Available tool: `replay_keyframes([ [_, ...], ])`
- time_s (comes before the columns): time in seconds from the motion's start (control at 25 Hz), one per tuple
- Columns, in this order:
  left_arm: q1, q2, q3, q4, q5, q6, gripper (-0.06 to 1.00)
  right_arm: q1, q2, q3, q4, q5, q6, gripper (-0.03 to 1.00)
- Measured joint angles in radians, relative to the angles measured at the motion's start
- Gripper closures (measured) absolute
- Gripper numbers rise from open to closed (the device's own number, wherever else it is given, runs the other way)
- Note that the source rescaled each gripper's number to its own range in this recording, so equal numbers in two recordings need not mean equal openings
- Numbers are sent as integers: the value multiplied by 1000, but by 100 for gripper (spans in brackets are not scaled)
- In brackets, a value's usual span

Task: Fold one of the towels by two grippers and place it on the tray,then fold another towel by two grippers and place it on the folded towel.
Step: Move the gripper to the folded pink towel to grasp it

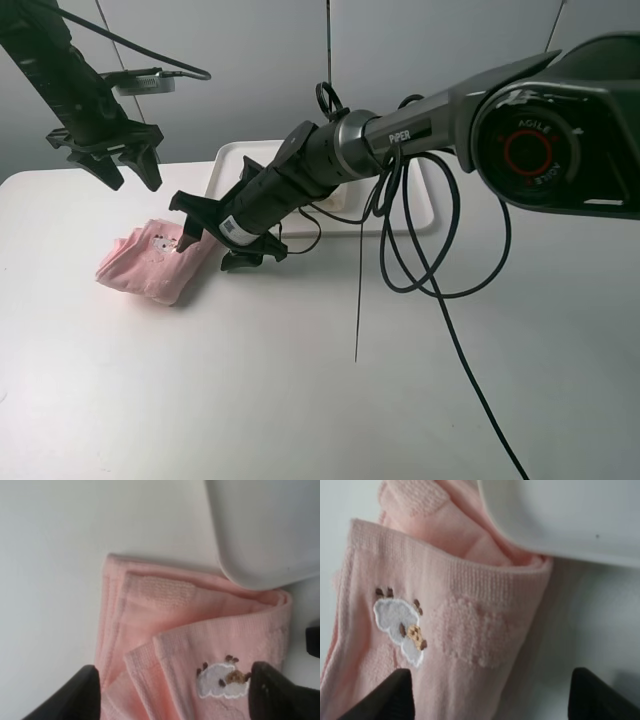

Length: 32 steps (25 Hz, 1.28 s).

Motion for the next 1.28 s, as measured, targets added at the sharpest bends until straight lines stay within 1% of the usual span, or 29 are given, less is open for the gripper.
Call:
replay_keyframes([
  [0.2,0,0,0,-11,-2,1,15,15,0,0,0,-39,-4,28],
  [0.52,0,0,0,-18,-4,2,15,32,6,0,2,-64,-10,28],
  [0.88,0,0,0,-19,-4,2,15,40,24,-6,53,-74,-17,28],
  [1.0,0,0,0,-19,-4,2,15,49,31,-8,67,-97,-21,29],
  [1.12,0,0,0,-19,-4,2,15,64,35,-8,75,-108,-23,34],
  [1.2,0,0,0,-19,-4,2,15,66,41,-8,75,-108,-23,43],
  [1.28,0,0,0,-19,-4,2,15,68,45,-8,73,-108,-23,56],
])
